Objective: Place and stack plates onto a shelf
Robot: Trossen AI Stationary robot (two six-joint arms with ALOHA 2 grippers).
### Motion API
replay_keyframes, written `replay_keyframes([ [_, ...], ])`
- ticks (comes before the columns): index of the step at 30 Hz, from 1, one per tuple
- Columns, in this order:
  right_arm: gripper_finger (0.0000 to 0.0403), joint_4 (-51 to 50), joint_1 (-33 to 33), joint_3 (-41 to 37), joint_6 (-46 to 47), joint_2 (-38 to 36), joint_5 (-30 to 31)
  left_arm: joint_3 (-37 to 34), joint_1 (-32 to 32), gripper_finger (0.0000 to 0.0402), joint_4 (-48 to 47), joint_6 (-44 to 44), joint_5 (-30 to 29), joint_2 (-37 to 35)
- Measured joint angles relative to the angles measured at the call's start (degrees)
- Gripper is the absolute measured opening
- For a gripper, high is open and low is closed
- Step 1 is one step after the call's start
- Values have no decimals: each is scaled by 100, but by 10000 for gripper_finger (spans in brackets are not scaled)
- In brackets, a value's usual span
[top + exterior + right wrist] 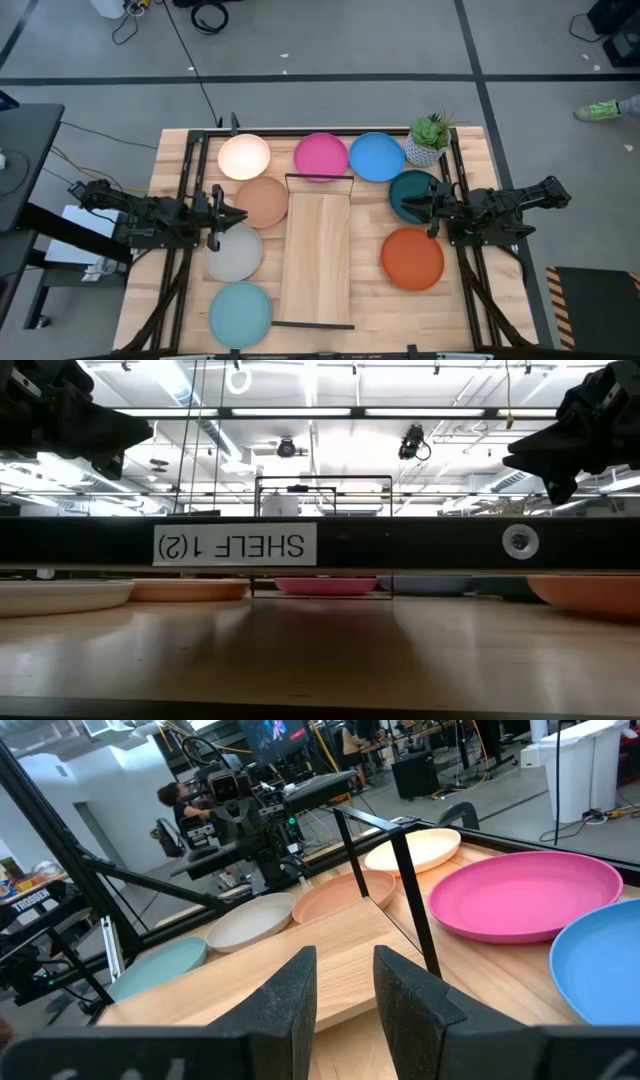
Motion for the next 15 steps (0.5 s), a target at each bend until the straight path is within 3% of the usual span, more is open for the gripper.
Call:
replay_keyframes([
  [8,109,1,0,1,0,0,0,0,0,57,141,-92,0,1],
  [15,109,385,-1,-2,-437,0,205,0,7,57,1186,24,-2,0],
])
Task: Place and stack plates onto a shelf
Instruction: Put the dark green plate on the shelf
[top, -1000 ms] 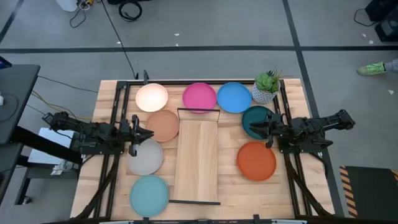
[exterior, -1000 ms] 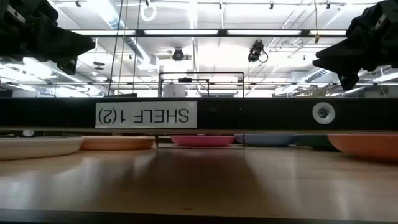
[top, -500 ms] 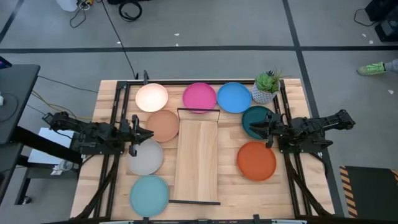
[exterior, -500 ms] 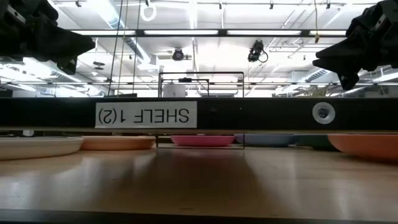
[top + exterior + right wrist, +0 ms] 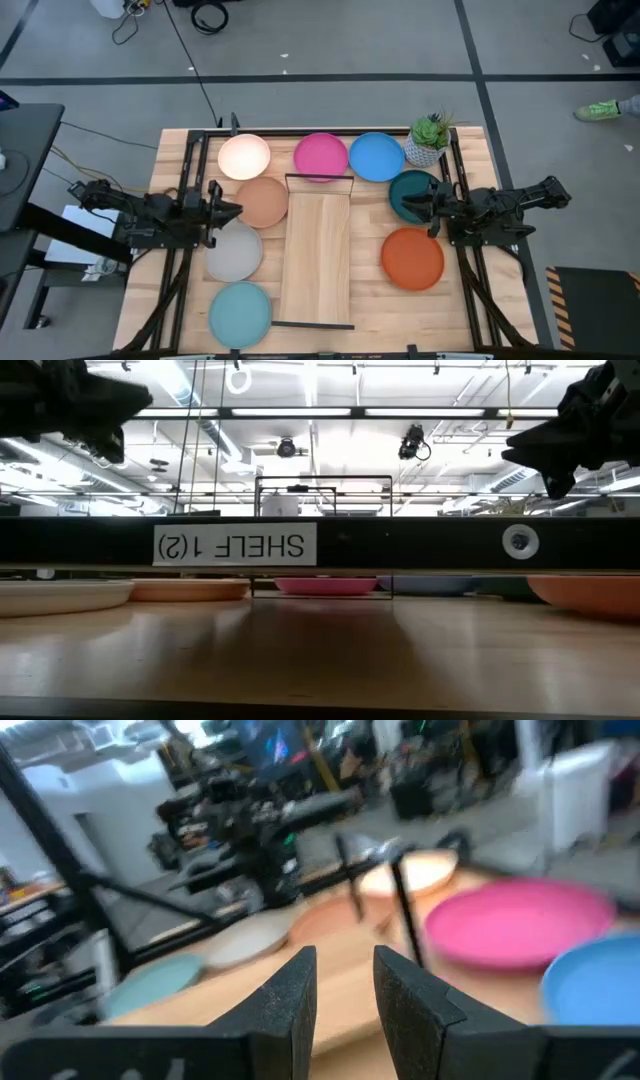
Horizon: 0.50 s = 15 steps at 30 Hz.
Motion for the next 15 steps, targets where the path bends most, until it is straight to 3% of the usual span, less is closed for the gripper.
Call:
replay_keyframes([
  [5,109,156,-48,23,-510,4,790,0,0,57,478,511,-46,2],
  [15,109,-1328,-586,523,-37,915,610,0,0,57,1115,540,-823,0],
])
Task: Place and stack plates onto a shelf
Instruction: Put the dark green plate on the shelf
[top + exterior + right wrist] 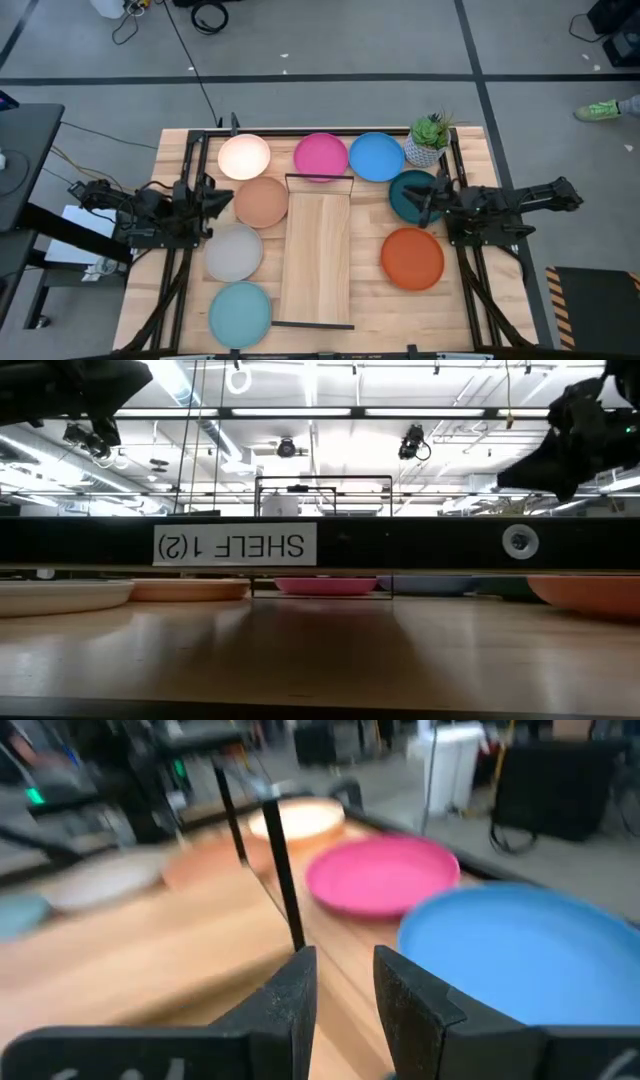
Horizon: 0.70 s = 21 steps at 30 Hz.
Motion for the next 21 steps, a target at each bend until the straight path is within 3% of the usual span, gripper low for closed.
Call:
replay_keyframes([
  [3,109,-133,-204,146,68,564,-189,0,65,57,0,2,-243,0],
  [11,109,-348,-533,640,242,2270,-806,0,258,57,-58,325,-235,2],
  [15,109,-314,-533,805,569,3089,-787,0,262,57,-192,481,-255,61],
  [21,122,-513,-535,1339,644,4189,-787,0,264,77,-164,481,-987,427],
])
